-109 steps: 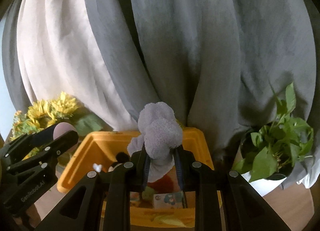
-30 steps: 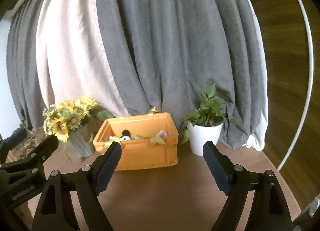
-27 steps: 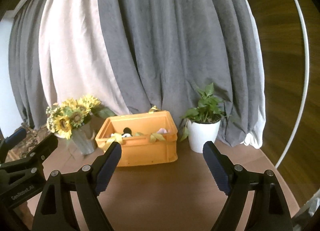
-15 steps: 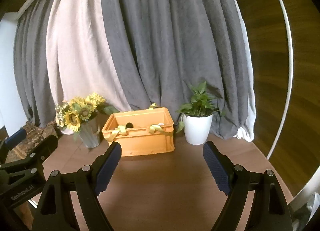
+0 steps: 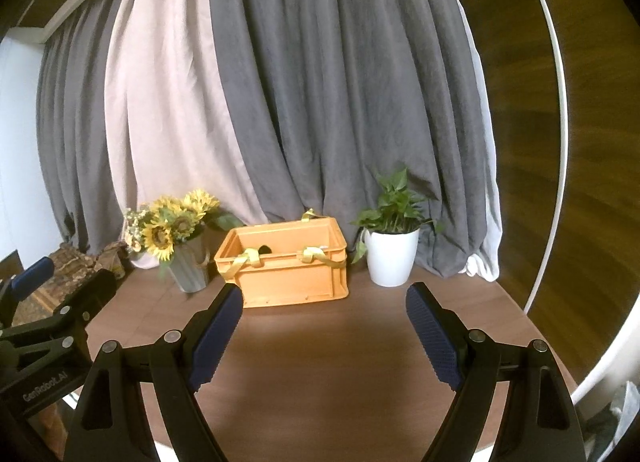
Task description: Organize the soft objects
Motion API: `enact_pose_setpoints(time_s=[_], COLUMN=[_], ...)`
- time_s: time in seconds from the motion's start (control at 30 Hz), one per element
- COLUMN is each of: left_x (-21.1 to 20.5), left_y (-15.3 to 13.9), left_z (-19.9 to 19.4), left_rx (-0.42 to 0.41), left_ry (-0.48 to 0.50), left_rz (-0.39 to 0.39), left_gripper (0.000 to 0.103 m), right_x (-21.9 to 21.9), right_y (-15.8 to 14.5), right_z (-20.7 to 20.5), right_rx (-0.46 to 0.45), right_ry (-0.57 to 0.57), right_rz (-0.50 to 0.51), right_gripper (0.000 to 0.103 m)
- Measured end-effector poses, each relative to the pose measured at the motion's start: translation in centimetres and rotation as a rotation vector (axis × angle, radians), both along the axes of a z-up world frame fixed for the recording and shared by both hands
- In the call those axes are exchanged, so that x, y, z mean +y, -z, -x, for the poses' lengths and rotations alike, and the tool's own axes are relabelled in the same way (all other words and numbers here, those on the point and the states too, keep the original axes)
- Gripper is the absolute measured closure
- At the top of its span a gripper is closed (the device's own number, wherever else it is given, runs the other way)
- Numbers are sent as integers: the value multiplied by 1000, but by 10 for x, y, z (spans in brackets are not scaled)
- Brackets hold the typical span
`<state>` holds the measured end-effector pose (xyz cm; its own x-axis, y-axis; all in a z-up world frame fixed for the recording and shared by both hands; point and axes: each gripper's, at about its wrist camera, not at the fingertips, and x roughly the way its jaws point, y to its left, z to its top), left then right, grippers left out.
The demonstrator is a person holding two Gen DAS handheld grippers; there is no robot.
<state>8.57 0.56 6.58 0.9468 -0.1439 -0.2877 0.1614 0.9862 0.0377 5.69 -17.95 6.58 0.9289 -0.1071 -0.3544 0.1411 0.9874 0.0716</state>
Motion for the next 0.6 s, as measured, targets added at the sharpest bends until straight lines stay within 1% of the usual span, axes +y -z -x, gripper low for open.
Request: enact_pose_setpoints(time_s=[0.6], left_x=[-1], left_y=[-3], left_z=[15], left_rx=[-15], left_ry=[-8], left_rz=[-4], left_gripper=[0], right_x=[-2], right_y=[-5], right_z=[14], right_rx=[-16], right_ry=[2], right_rz=[2], right_gripper=[18])
